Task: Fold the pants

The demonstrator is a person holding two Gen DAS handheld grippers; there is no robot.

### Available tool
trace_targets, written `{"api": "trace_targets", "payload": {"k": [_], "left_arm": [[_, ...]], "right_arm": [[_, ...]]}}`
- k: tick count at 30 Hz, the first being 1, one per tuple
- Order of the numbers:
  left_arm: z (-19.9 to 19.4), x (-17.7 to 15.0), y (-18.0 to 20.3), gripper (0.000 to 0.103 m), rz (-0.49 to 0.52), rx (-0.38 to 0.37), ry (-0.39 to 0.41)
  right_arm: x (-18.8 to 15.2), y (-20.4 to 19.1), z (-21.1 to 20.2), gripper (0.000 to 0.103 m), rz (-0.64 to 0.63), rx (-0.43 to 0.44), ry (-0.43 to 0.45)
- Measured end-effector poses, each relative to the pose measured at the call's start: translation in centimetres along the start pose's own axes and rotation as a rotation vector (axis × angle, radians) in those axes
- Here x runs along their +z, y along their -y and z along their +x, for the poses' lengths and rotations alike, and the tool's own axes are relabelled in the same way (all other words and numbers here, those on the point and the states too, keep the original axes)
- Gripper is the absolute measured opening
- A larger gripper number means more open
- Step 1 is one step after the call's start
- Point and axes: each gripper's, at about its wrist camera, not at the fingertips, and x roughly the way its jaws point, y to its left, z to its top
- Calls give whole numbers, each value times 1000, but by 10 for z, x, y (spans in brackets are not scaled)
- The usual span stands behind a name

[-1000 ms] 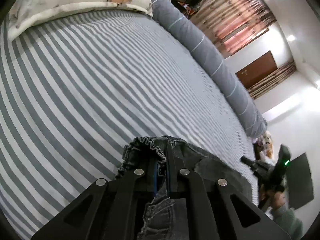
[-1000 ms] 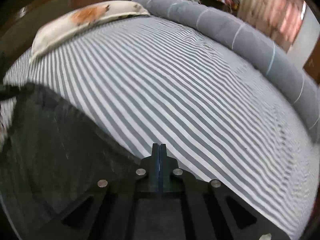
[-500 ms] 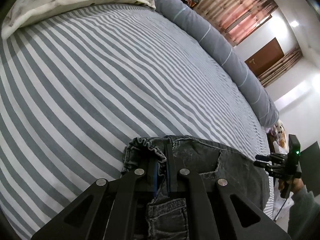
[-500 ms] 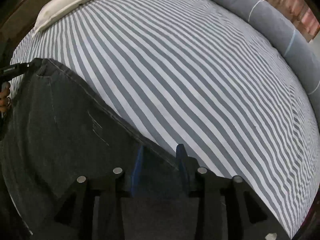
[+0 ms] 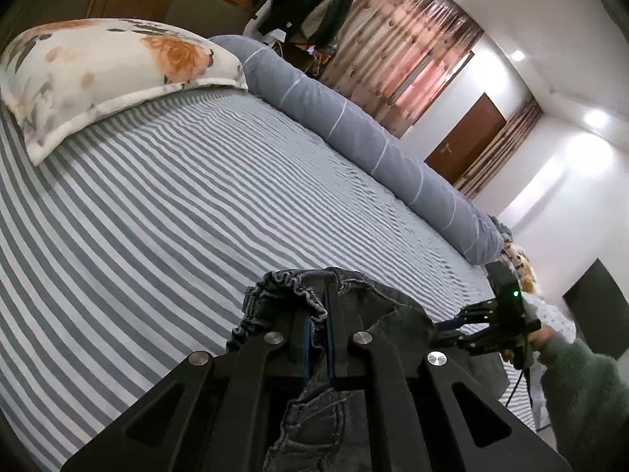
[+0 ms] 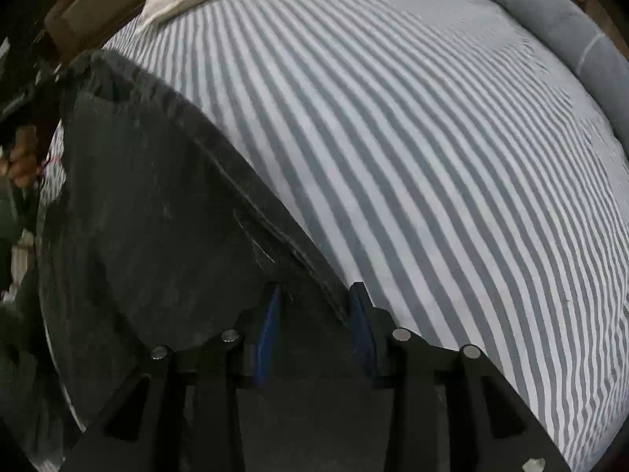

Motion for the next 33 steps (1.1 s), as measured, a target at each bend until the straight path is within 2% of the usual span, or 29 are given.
{"api": "trace_targets", "payload": {"k": [2,6,7,10,12,13,16,21,23,26,30,33], "left_arm": [[-4,0,-2,6,-12,-9,16],[-2,1,-1,6,-19,-11,17],[-2,1,0,6,-20,-4,15],[-2,0,5,6,3,4,16],[-3,0,10,6,34,8,16],[-3,-1,12,6,43,15,15],[2,0,14,6,71,55,16],[16,2,5,6,68,93,15],[24,1,1,6,70,104,4],[45,-4,-6,6,95,165,-40],[71,-12,-24,6,81,216,-120],[75,-14,-28,8,103,201,-161]], "right_arm": [[-1,2,0,33,-1,-18,-15],[7,11,-6,35,37,-42,51],[9,11,-6,38,41,-44,64],[19,9,7,41,38,16,40],[21,4,20,26,35,40,12],[20,4,21,9,30,48,13],[12,-7,11,7,24,5,64],[6,-15,-17,7,28,-118,175],[8,-13,-17,6,44,-159,191],[22,-8,3,7,73,-186,153],[31,-8,31,9,68,-233,92],[33,-5,30,15,98,-247,83]]}}
